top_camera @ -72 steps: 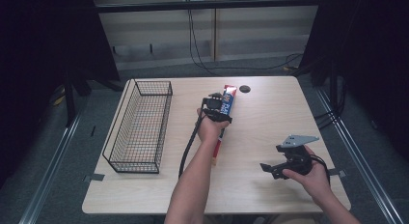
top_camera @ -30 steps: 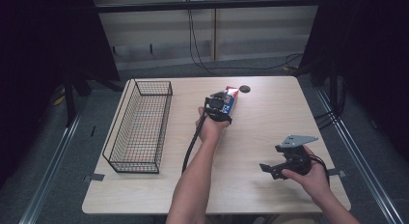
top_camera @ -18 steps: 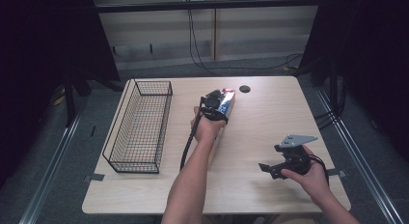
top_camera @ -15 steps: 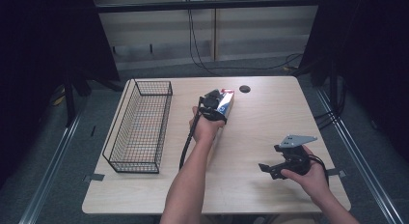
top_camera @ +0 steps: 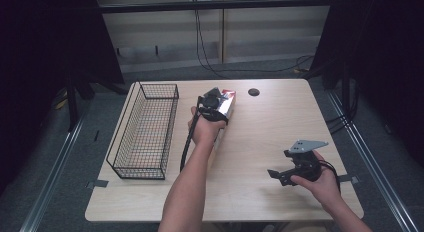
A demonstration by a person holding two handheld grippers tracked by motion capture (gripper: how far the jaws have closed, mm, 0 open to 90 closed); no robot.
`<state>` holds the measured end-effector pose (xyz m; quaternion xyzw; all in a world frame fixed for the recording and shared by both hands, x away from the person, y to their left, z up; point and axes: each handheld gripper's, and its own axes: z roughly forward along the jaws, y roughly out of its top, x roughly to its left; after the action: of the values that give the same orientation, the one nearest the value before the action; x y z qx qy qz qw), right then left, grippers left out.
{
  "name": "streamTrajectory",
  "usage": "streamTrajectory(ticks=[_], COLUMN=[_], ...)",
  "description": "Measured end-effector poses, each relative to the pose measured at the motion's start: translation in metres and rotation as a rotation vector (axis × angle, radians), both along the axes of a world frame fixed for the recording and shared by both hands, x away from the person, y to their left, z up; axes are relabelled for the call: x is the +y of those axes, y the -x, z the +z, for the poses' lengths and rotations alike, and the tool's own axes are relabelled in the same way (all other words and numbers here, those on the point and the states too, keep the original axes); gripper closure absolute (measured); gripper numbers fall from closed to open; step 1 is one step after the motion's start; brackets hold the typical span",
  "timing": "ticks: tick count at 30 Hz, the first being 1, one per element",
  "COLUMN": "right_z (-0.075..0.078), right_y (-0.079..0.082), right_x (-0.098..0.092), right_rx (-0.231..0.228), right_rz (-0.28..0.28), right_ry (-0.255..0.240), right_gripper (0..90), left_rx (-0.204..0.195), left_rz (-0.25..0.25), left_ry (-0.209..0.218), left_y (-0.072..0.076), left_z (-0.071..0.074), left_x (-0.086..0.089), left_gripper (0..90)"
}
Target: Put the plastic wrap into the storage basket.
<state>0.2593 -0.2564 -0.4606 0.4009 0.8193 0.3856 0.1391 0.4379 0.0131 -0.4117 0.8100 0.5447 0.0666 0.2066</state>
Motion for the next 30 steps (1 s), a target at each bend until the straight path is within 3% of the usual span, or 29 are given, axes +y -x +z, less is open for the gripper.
streamTrajectory(ticks=[18,30], right_z=[0.000,-0.001], right_y=[0.000,0.000], right_x=[0.000,0.001], right_rx=[-0.009,0.001], right_rz=[-0.016,-0.003], right_ry=[-0.010,-0.022], right_gripper=[2.1,1.8], left_rx=[-0.016,-0.019], left_rz=[0.058,0.091], left_ry=[0.007,0.011], left_y=[0.004,0.007], left_z=[0.035,0.049], left_x=[0.026,0.041], left_gripper=[43.7,43.7])
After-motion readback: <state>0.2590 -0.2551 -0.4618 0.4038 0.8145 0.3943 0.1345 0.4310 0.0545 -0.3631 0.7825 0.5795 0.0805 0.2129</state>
